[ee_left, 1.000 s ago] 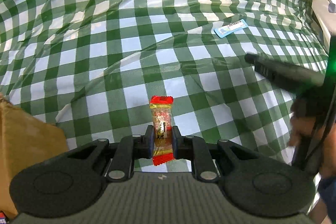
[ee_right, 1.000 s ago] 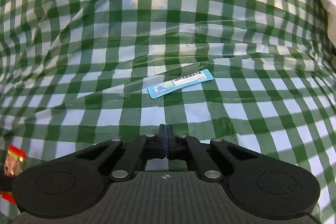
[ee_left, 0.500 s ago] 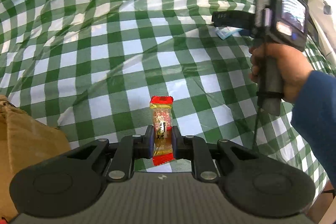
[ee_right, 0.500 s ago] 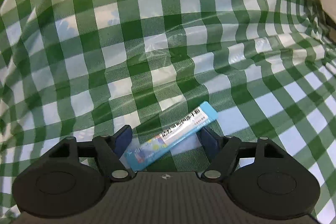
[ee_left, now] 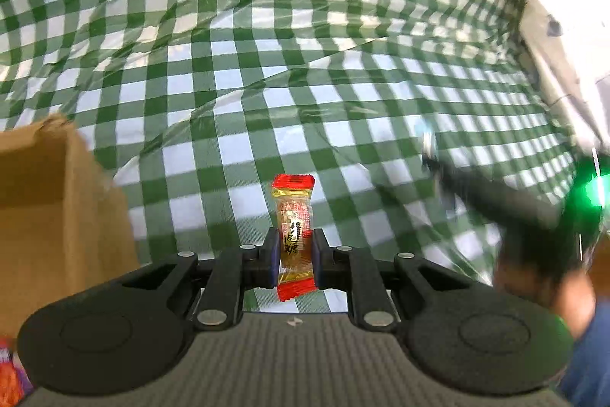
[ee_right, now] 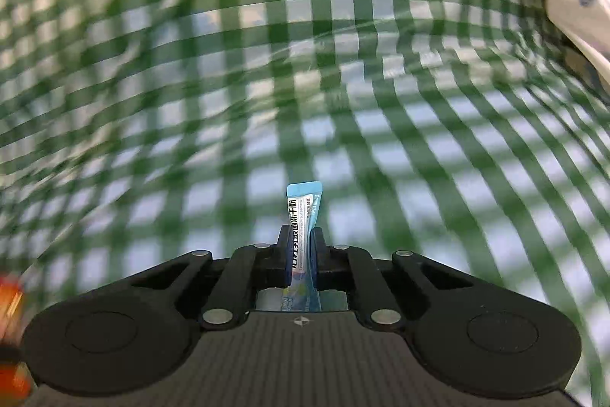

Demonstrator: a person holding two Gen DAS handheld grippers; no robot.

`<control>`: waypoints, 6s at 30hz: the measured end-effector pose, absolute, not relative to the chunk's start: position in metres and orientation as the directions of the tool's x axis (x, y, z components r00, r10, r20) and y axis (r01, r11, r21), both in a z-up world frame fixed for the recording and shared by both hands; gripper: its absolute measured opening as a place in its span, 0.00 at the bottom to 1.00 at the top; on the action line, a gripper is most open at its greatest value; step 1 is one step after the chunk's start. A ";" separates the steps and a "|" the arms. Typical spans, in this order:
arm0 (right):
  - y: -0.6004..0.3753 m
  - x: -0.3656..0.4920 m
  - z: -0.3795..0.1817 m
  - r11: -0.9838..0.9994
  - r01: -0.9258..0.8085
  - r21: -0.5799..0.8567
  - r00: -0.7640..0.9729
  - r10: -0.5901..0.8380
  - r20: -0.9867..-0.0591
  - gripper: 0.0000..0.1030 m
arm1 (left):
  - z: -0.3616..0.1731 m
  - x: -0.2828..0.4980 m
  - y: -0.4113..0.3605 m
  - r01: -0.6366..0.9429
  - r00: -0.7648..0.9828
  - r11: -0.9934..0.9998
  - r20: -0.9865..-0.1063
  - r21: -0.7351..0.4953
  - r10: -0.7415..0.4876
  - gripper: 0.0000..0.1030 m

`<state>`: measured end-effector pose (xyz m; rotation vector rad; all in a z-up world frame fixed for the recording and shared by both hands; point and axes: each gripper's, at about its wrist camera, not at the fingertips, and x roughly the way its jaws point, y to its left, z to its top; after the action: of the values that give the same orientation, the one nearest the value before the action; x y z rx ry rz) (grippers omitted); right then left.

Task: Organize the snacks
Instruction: 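Carry the orange candy with the left tool while the right tool carries the blue stick over the box, then open both tools to drop the orange candy and blue stick into the box, then withdraw both tools and hold them above the box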

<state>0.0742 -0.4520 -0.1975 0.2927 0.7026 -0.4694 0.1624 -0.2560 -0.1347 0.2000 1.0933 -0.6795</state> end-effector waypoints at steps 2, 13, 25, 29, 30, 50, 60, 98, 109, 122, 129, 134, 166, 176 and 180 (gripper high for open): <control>-0.423 0.033 -0.188 0.854 0.505 0.122 0.657 -0.289 -0.696 0.09 | -0.120 0.147 -0.241 0.599 0.293 0.780 -0.857 -0.182 -0.425 0.18; -0.259 -0.069 -0.115 0.911 0.337 0.237 0.690 -0.068 -0.721 0.09 | -0.039 0.060 -0.111 0.527 0.393 0.835 -0.825 -0.161 -0.407 0.18; -0.106 -0.108 -0.056 0.969 0.051 0.241 0.736 0.126 -0.665 0.09 | -0.009 -0.010 0.041 0.386 0.492 0.911 -0.802 -0.146 -0.337 0.17; -0.079 -0.122 -0.046 0.975 0.022 0.220 0.736 0.133 -0.664 0.09 | -0.008 -0.030 0.071 0.369 0.506 0.917 -0.794 -0.155 -0.337 0.17; -0.072 -0.126 -0.045 0.977 0.015 0.212 0.738 0.132 -0.661 0.09 | -0.007 -0.035 0.077 0.365 0.511 0.918 -0.790 -0.157 -0.338 0.17; -0.028 -0.160 -0.026 0.990 -0.048 0.131 0.779 0.119 -0.616 0.09 | 0.009 -0.074 0.117 0.345 0.566 0.915 -0.730 -0.211 -0.382 0.17; -0.029 -0.156 -0.031 0.991 -0.042 0.125 0.760 0.113 -0.640 0.09 | 0.002 -0.064 0.121 0.328 0.556 0.917 -0.739 -0.227 -0.381 0.17; -0.061 0.009 -0.086 0.992 -0.005 0.126 0.690 0.095 -0.717 0.09 | -0.049 0.113 0.073 0.276 0.502 0.954 -0.828 -0.120 -0.249 0.18; -0.069 0.048 -0.120 0.989 0.013 0.149 0.646 0.106 -0.756 0.14 | -0.085 0.152 0.059 0.269 0.457 0.961 -0.870 -0.064 -0.186 0.36; -0.068 0.010 -0.119 0.983 0.107 0.152 0.595 0.059 -0.802 0.79 | -0.074 0.115 0.085 0.196 0.481 0.980 -0.874 0.037 -0.063 1.00; -0.045 -0.041 -0.102 0.978 0.132 0.164 0.620 0.047 -0.783 0.83 | -0.055 0.065 0.085 0.243 0.525 0.961 -0.851 0.129 -0.018 1.00; -0.039 -0.071 -0.086 0.981 0.121 0.151 0.655 0.036 -0.755 0.84 | -0.043 0.030 0.082 0.263 0.540 0.955 -0.841 0.136 -0.029 1.00; -0.013 -0.169 -0.054 0.996 0.081 0.020 0.770 -0.050 -0.637 0.99 | -0.027 -0.086 0.106 0.184 0.652 0.963 -0.757 0.198 0.031 1.00; -0.008 -0.175 -0.054 0.997 0.078 0.006 0.770 -0.057 -0.635 0.99 | -0.025 -0.094 0.110 0.213 0.654 0.966 -0.756 0.149 -0.027 1.00; -0.008 -0.177 -0.054 0.997 0.080 0.006 0.769 -0.058 -0.637 0.99 | -0.025 -0.094 0.111 0.207 0.655 0.967 -0.755 0.150 -0.023 1.00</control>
<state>-0.1768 -0.0080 -0.0542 0.0336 0.6894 -0.0750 -0.0941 0.1111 -0.0253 0.2316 0.8484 -0.1322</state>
